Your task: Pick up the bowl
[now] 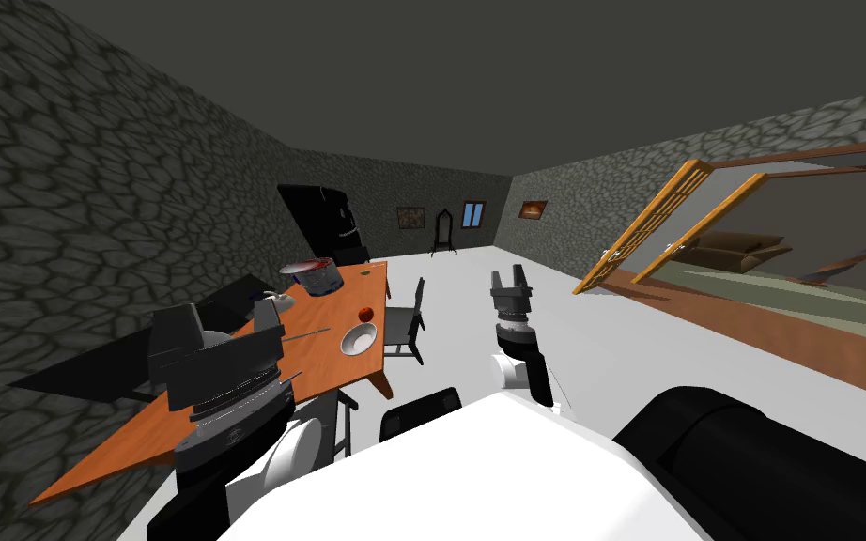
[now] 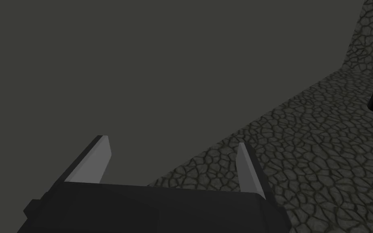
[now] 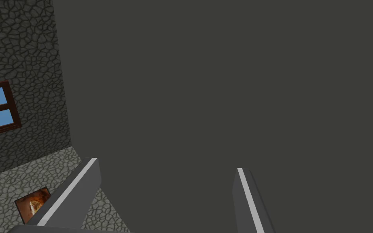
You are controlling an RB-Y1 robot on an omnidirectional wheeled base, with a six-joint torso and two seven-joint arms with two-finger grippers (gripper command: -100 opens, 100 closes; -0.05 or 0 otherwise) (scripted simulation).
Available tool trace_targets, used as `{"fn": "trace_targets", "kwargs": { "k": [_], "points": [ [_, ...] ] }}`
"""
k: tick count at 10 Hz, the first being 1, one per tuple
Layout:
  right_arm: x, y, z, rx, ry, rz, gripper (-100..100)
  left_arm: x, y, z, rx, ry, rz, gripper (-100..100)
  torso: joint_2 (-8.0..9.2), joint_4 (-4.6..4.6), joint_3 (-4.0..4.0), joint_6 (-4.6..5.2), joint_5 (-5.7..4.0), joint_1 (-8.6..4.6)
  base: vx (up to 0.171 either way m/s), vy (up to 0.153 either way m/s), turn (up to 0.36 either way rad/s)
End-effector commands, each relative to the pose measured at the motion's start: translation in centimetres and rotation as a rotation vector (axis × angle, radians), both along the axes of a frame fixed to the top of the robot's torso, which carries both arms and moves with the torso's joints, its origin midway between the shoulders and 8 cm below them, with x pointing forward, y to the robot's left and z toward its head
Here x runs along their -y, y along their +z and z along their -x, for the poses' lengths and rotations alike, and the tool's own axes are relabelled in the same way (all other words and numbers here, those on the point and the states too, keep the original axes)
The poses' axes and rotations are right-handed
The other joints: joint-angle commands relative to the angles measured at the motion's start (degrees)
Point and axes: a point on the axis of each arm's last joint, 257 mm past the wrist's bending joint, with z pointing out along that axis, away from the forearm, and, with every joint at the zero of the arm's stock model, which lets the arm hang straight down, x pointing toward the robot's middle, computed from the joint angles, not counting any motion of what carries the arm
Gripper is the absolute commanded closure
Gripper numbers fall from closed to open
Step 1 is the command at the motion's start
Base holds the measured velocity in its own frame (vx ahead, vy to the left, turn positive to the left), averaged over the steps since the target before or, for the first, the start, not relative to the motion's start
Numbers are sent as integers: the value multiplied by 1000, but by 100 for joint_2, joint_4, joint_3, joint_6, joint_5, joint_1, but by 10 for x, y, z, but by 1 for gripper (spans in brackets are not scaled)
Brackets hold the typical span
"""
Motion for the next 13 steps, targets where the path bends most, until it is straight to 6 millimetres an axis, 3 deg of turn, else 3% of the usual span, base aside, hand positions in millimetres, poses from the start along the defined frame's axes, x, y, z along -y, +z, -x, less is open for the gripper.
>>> {"fn": "trace_targets", "kwargs": {
  "k": [1, 5, 9, 10, 12, 13],
  "points": [
    [0, 0, 0, 0, 0, 0, 0, 5, -5, -5, -27, -22, -37, -100, 0, 0, 0, 0, 0, 0, 2, -11, 32],
    [0, 0, 0, 0, 0, 0, 0, 8, -32, -28, -154, -64, -115, -100, 3, 0, 1, -1, -4, -18, -4, -46, 73],
    [0, 0, 0, 0, 0, 0, 0, -8, -80, -54, -339, -56, -133, -100, 2, 0, 1, 0, -7, -34, -9, -86, 117],
    [0, 0, 0, 0, 0, 0, 0, -8, -80, -54, -340, -56, -132, -100, 1, 0, 1, -1, -7, -33, -9, -63, 59],
    [0, 0, 0, 0, 0, 0, 0, -21, -108, -64, -435, -38, -121, -100, 4, 1, 2, -1, -5, -23, -18, -73, 118],
    [0, 0, 0, 0, 0, 0, 0, -22, -111, -65, -447, -37, -119, -100, 4, 1, 3, -1, -6, -30, -11, -64, 46]
  ]
}}
